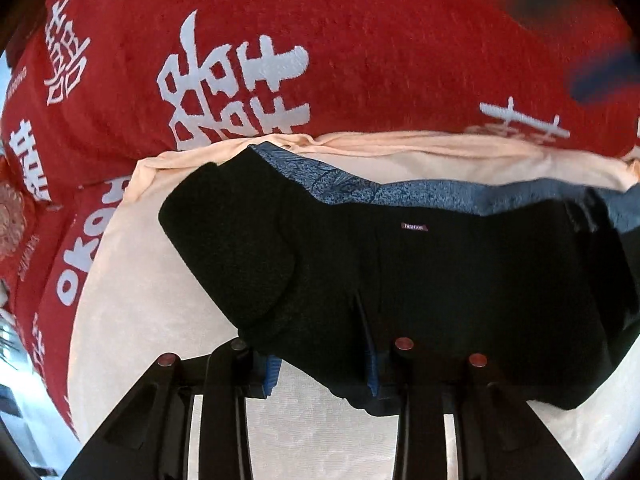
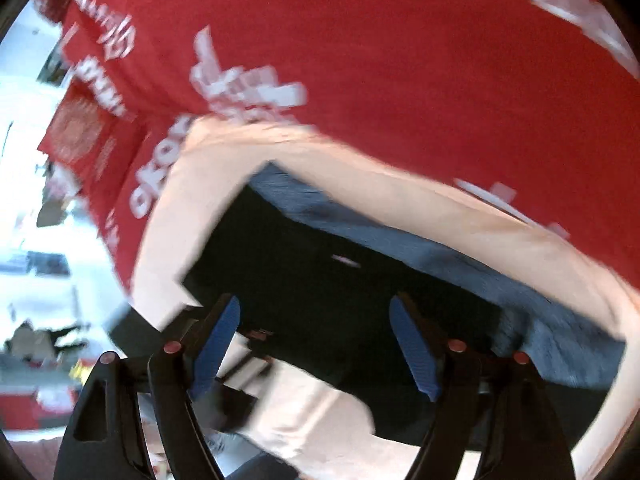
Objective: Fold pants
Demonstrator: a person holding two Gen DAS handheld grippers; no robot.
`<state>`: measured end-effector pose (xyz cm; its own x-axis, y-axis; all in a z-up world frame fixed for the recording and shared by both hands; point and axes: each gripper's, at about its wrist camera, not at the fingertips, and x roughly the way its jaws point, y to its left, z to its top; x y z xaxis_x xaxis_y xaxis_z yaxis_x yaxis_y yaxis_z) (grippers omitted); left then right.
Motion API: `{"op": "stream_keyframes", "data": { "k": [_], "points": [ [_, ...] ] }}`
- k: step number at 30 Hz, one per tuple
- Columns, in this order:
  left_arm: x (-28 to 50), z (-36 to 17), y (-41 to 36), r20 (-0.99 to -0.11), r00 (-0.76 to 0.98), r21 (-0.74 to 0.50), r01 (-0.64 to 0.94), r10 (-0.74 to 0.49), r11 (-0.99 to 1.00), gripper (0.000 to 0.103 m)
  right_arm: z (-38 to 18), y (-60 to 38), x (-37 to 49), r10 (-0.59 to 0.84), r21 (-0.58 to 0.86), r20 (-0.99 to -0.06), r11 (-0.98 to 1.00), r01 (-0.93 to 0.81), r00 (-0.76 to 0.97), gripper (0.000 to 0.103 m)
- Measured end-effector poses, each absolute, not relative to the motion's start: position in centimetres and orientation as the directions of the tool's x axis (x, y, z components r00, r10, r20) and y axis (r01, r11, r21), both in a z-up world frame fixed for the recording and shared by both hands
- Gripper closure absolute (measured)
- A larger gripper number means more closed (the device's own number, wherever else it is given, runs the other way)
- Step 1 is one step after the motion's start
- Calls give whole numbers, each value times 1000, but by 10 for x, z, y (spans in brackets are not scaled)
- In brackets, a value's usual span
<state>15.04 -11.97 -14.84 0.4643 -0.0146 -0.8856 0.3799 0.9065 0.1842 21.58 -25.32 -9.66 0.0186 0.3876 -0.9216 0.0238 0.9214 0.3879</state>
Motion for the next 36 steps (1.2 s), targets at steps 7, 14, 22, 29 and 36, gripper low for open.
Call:
{"op": "stream_keyframes", "data": {
  "k": [7,14,22,29,36],
  "points": [
    [144,-151,-127,-865,502,244,415,3,877,69,-141,-148,266,346,388,-911,904,-179,-224,22],
    [138,-147,-128,-858,514,249,414,1,876,69,-201,-102,275,245,354,-880,910,-217,-408,22],
    [124,-129,-145,-850,526,256,451,-23,855,69,-179,-150,260,358,411,-877,904,-115,-320,86],
    [101,-70,-188,-829,537,180,518,-154,836,69,-108,-248,211,559,560,-826,828,-3,-79,86],
    [68,-25,-265,-819,503,114,616,-277,780,69,-60,-361,148,627,645,-762,757,102,162,86]
  ]
}}
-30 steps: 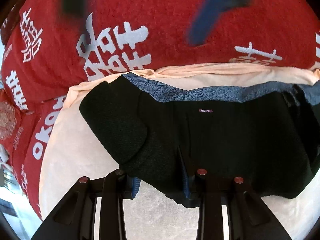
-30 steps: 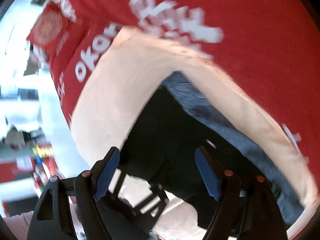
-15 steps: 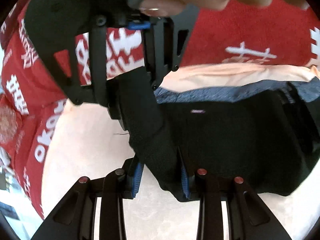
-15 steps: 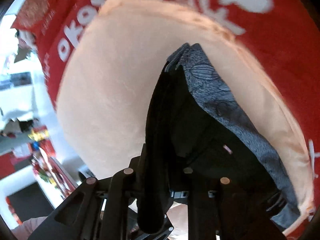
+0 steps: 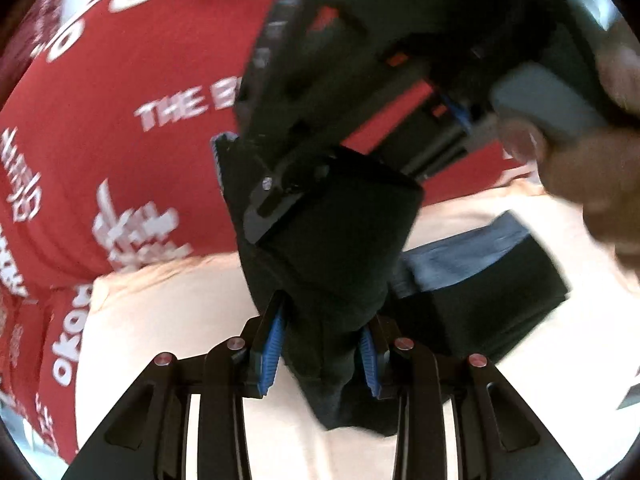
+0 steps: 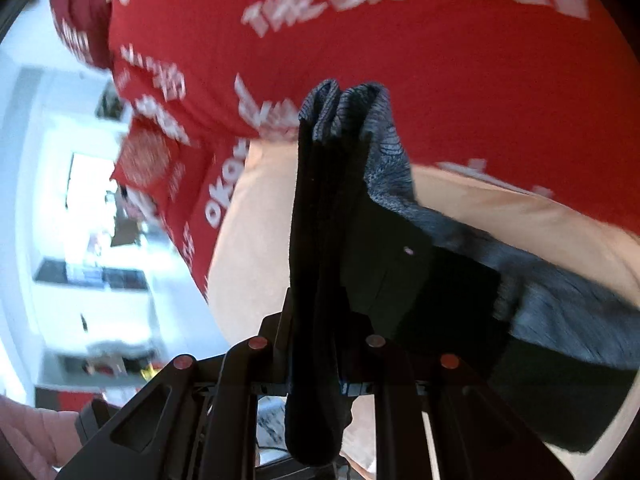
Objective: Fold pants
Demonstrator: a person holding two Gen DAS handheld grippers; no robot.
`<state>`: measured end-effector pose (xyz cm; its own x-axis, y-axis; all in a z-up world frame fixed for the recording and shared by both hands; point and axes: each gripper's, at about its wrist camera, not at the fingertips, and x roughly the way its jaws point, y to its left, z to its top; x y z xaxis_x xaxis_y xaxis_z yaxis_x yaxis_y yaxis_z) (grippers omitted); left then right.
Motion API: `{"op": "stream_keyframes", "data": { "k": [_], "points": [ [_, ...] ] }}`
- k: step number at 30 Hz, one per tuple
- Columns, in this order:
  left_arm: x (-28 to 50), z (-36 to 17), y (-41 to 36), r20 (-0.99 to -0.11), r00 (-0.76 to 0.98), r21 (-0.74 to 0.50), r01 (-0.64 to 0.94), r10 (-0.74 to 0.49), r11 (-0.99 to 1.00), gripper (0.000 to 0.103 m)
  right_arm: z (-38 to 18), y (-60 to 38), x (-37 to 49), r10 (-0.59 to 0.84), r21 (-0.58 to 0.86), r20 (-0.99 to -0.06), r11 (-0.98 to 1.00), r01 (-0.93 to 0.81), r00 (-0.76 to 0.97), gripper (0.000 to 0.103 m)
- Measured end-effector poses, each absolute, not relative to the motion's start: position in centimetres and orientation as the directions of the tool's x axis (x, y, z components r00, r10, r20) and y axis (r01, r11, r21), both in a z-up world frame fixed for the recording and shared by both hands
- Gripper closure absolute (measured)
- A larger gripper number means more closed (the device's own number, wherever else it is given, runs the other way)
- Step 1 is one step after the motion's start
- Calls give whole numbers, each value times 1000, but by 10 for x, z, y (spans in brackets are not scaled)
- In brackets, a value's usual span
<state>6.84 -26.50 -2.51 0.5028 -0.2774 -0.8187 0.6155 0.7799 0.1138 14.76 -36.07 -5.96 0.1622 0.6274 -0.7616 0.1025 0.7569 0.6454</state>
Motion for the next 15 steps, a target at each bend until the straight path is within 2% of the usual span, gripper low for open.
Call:
{"op": "stream_keyframes", "data": {
  "k": [8,15],
  "points": [
    [9,-24,-379,-840,421,123,761,-342,637,69,-60,-492,57,624,706,-705,661,254,337,86],
    [-32,-80,-449,-888,348,150,837,-300,526,69,-134,-552,1,586,673,-738,612,414,333,86]
  ]
}}
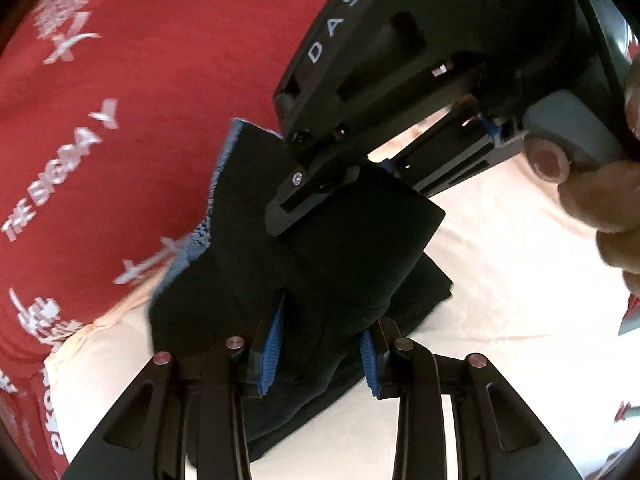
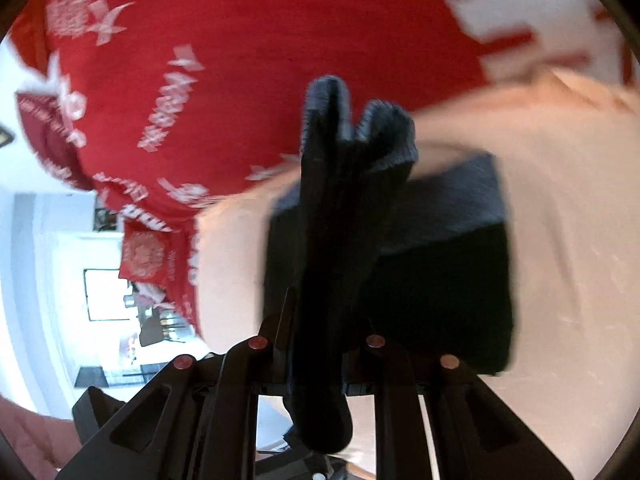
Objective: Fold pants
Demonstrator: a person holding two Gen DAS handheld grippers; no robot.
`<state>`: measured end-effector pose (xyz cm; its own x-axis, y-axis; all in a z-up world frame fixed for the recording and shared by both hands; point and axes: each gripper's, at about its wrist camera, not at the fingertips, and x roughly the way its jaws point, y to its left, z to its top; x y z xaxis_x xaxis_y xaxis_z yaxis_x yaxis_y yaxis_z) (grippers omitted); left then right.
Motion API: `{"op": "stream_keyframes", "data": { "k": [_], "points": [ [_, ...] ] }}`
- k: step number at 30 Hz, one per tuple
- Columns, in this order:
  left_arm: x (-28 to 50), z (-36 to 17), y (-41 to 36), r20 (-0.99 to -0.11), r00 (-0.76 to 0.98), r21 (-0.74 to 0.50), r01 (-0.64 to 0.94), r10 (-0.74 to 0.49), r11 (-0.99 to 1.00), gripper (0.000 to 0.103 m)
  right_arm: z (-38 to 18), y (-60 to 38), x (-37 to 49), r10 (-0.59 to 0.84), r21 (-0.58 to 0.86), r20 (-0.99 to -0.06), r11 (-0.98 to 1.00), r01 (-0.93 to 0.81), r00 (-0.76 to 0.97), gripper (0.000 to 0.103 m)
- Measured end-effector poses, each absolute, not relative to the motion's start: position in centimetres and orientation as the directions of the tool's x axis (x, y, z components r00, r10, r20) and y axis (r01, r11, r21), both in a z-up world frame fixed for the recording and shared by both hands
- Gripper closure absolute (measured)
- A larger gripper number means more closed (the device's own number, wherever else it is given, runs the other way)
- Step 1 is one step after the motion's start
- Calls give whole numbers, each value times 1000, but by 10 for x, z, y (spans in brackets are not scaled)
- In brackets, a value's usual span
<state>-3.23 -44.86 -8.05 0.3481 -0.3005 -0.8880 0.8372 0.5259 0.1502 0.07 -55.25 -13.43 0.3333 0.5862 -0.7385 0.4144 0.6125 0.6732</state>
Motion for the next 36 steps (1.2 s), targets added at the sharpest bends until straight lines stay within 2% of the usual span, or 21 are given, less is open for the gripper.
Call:
{"op": "stream_keyframes", "data": {
  "k": [3,6,8,10,12,16,19,22,26,30,31,34,36],
  "points": [
    [-38,-115,-464,-924,297,142,852,-242,504,69,-173,-564,-8,572,630,-771,622,466,280,86],
    [-42,-130,-464,-941,271,140,856,-202,497,68,-194,-562,-14,583,635,-763,598,489,278,86],
    [-40,-126,-457,-946,258,131,856,-195,499,49,-195,-558,-15,571,631,-769,603,488,289,85],
    [-37,-117,-445,-951,239,105,846,-197,523,42,-194,-555,-18,554,614,-783,618,491,283,84],
    [-31,-105,-429,-953,230,90,835,-195,542,41,-187,-562,-25,523,580,-810,655,484,263,83],
    [-2,-85,-395,-943,297,136,758,-152,637,41,-175,-563,-29,442,493,-869,737,462,221,79],
    [42,-86,-365,-948,309,148,631,-72,762,41,-165,-566,-37,351,392,-920,789,474,177,73],
    [83,-100,-343,-959,282,152,505,4,850,41,-149,-571,-43,273,324,-946,809,490,176,71],
    [112,-111,-323,-969,246,111,373,17,921,41,-124,-569,-34,242,334,-938,819,466,248,71],
    [108,-138,-323,-984,174,92,362,30,928,41,-123,-541,-13,258,342,-932,860,378,255,71],
    [102,-144,-324,-984,173,101,366,39,925,40,-132,-531,-8,237,303,-947,885,354,216,71],
    [95,-144,-328,-971,223,163,376,82,912,21,-170,-514,-5,162,181,-983,934,310,87,72],
    [97,-143,-326,-977,200,143,378,70,915,20,-172,-514,-10,151,182,-981,933,309,120,72]
  ]
}}
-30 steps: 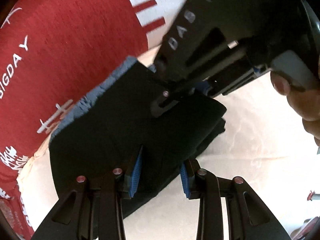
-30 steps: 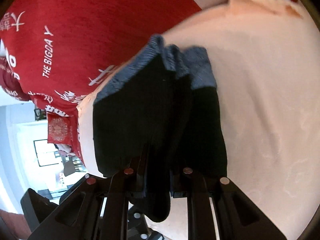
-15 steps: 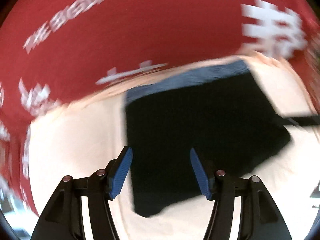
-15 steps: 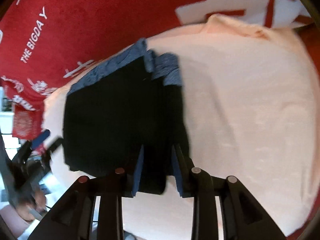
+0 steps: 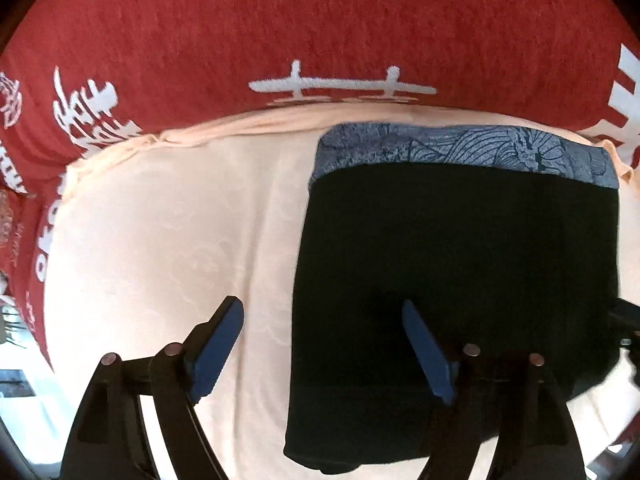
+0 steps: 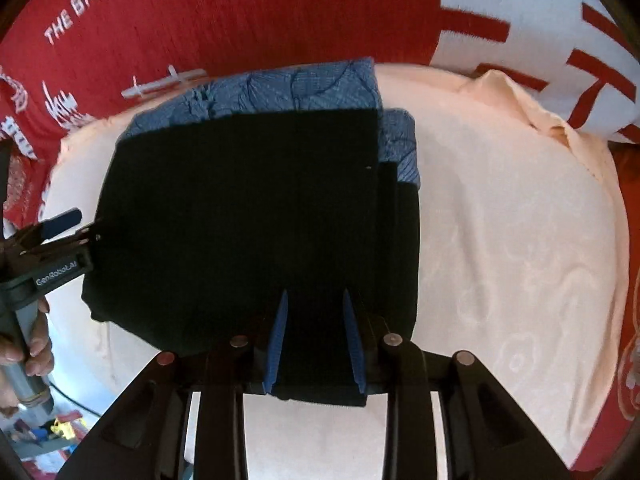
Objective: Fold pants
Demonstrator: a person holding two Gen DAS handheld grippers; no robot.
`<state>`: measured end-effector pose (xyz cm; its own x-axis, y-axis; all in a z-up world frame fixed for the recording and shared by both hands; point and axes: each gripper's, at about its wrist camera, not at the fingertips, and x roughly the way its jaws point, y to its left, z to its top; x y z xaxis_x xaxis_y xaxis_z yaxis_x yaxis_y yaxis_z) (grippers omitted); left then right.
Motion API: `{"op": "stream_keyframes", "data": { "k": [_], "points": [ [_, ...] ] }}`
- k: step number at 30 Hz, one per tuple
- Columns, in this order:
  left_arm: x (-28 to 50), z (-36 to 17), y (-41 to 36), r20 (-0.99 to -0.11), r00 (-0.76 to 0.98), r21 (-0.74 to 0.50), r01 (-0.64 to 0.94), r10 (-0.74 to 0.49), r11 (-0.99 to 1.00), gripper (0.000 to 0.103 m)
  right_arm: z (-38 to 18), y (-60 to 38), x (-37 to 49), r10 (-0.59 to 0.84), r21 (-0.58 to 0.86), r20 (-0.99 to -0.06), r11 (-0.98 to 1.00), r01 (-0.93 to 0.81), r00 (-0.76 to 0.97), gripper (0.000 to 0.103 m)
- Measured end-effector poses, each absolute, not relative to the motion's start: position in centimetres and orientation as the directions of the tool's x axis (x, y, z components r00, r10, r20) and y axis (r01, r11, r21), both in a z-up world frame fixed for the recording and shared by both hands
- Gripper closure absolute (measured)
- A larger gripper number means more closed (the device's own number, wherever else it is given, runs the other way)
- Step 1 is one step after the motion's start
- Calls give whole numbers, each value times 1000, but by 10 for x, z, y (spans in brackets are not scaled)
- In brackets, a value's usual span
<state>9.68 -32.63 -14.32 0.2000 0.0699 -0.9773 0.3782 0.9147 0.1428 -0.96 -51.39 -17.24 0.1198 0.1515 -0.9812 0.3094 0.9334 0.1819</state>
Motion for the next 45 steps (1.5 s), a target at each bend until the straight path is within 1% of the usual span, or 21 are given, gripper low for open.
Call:
{"op": "stream_keyframes", "data": {
  "k": [4,6,7,9,10,11,12,16,18,21,23,24,29,32,38,40,45],
  "points": [
    [101,-140,-324,-984,163,129,385,70,914,20,-169,-519,-16,150,178,-983,921,347,105,69],
    [98,-139,-325,-985,153,137,389,82,911,20,-169,-524,-22,126,146,-989,914,378,78,50],
    [95,-136,-325,-986,146,135,390,83,911,20,-169,-529,-25,131,148,-989,904,400,71,48],
    [94,-135,-324,-988,132,123,392,77,912,20,-168,-536,-35,168,189,-982,874,447,86,48],
    [92,-134,-323,-990,121,112,392,70,913,18,-168,-538,-38,172,193,-981,867,459,88,48],
    [91,-135,-322,-992,112,105,393,66,914,2,-167,-539,-41,172,193,-981,865,463,88,48],
    [90,-135,-322,-992,103,102,393,66,914,0,-166,-539,-45,169,191,-982,863,468,90,48],
    [83,-141,-321,-993,75,118,413,96,903,0,-160,-540,-57,174,202,-979,847,491,103,46],
    [80,-143,-321,-992,67,123,413,104,903,0,-157,-540,-62,182,210,-978,839,502,105,42],
    [80,-144,-321,-992,64,127,411,111,903,0,-149,-537,-65,185,215,-977,833,511,109,40],
    [80,-144,-322,-991,62,131,413,115,901,0,-147,-538,-68,189,218,-976,829,516,108,35],
    [78,-143,-323,-991,62,132,417,117,899,0,-146,-539,-69,192,221,-975,826,518,111,34],
    [77,-142,-323,-991,61,132,420,117,898,0,-141,-542,-74,205,240,-971,816,526,125,33],
    [74,-140,-325,-992,58,129,417,116,899,0,-139,-542,-74,208,245,-969,819,518,130,28],
    [70,-135,-327,-991,67,135,419,118,898,0,-140,-539,-70,212,249,-968,825,508,130,27],
    [69,-134,-327,-991,68,136,419,119,898,0,-140,-540,-70,214,250,-968,824,509,130,24],
    [70,-132,-327,-992,66,124,411,106,903,0,-141,-540,-69,215,253,-967,821,512,133,24]
  ]
}}
